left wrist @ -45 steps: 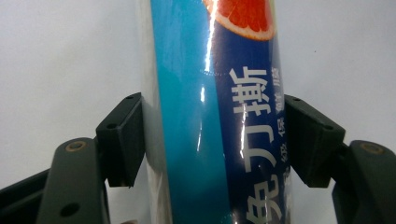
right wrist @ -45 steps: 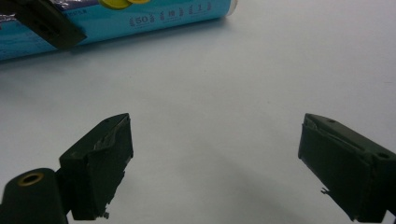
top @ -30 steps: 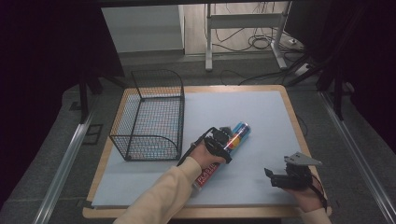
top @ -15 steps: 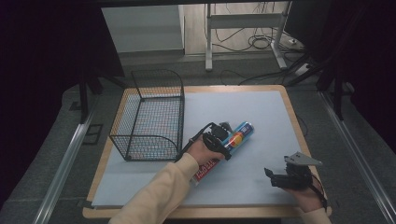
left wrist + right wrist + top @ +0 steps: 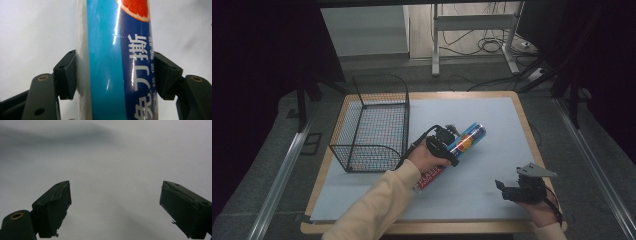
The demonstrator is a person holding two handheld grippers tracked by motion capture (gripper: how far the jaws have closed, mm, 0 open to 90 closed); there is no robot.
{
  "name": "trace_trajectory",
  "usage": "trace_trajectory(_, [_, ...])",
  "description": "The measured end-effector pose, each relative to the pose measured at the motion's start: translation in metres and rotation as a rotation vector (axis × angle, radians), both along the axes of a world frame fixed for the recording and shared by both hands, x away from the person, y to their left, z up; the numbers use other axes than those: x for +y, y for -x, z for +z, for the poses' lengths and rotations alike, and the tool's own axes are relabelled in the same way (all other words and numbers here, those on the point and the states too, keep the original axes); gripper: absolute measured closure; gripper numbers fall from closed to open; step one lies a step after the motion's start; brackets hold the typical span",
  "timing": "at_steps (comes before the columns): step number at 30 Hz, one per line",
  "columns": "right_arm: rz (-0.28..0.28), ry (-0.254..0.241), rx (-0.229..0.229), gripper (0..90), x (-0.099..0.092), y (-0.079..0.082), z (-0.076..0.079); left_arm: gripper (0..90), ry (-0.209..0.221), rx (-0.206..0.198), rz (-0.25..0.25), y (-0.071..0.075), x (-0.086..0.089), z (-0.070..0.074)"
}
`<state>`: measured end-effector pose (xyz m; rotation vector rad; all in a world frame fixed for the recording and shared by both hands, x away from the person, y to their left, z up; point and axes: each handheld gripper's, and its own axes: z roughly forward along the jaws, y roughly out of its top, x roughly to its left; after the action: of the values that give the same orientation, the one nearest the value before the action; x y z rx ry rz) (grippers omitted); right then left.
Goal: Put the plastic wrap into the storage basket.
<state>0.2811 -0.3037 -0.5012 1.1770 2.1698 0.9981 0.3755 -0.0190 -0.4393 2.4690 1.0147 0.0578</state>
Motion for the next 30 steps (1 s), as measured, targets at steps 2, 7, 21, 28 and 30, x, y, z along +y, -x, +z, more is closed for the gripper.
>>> trace_trajectory(2, [0.000, 0.001, -0.002, 10.5, 0.000, 0.000, 0.000, 31.8, 0.005, -0.007, -0.001, 0.000, 0.001, 0.004])
trace_trajectory(7, [0.000, 0.001, 0.000, 10.5, 0.000, 0.000, 0.000, 31.8, 0.006, -0.021, 0.001, 0.000, 0.003, 0.008])
trace_trajectory(21, [-0.004, 0.004, 0.002, 10.5, -0.001, 0.000, -0.001, 31.8, 0.034, -0.054, 0.009, 0.000, 0.010, 0.024])
trace_trajectory(28, [-0.006, 0.006, 0.003, 10.6, -0.001, -0.001, -0.001, 31.8, 0.046, -0.077, 0.019, -0.002, 0.013, 0.036])
trace_trajectory(30, [-0.006, 0.006, 0.003, 10.6, -0.001, -0.001, -0.001, 31.8, 0.054, -0.084, 0.019, -0.003, 0.014, 0.042])
